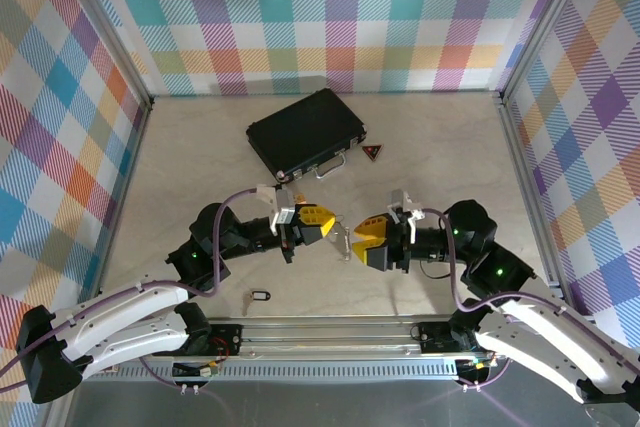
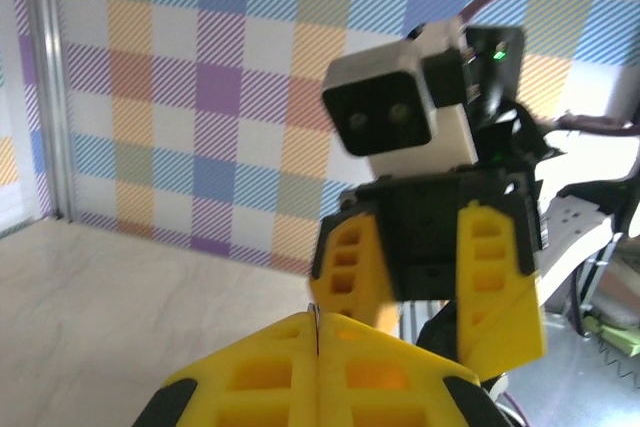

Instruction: Put the keys on the keyring

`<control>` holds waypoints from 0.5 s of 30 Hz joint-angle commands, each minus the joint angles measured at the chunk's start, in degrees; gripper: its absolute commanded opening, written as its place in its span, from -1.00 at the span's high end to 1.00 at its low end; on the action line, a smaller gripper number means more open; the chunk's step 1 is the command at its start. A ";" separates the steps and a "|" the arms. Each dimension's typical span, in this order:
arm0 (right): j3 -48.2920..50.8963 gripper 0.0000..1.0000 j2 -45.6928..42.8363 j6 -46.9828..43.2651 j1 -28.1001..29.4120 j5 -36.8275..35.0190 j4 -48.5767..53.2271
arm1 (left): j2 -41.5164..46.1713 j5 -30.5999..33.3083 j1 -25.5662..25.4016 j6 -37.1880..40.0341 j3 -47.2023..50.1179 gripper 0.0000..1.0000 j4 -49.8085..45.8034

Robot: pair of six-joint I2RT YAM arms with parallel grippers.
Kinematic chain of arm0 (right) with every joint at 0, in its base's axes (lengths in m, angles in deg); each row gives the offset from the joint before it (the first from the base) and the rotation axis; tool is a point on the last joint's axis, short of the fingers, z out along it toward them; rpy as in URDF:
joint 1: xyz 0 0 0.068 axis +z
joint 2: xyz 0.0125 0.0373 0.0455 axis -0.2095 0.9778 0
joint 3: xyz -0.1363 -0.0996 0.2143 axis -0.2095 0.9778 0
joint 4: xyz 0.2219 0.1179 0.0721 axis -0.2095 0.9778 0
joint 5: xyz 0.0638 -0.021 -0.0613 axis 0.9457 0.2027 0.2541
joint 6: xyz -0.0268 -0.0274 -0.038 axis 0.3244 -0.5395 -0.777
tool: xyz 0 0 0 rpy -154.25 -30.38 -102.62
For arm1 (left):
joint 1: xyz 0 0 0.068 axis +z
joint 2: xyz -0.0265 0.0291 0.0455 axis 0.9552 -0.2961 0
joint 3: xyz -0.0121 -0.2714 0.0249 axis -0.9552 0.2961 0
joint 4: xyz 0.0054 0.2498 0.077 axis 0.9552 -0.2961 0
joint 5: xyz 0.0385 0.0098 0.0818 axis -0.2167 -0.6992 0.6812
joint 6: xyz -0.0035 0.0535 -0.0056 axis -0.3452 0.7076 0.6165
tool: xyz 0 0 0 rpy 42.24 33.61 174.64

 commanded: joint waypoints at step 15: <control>-3.40 0.12 -2.68 -4.33 1.35 1.54 -6.66 | -0.08 -10.95 -0.71 -3.93 -0.38 1.00 13.34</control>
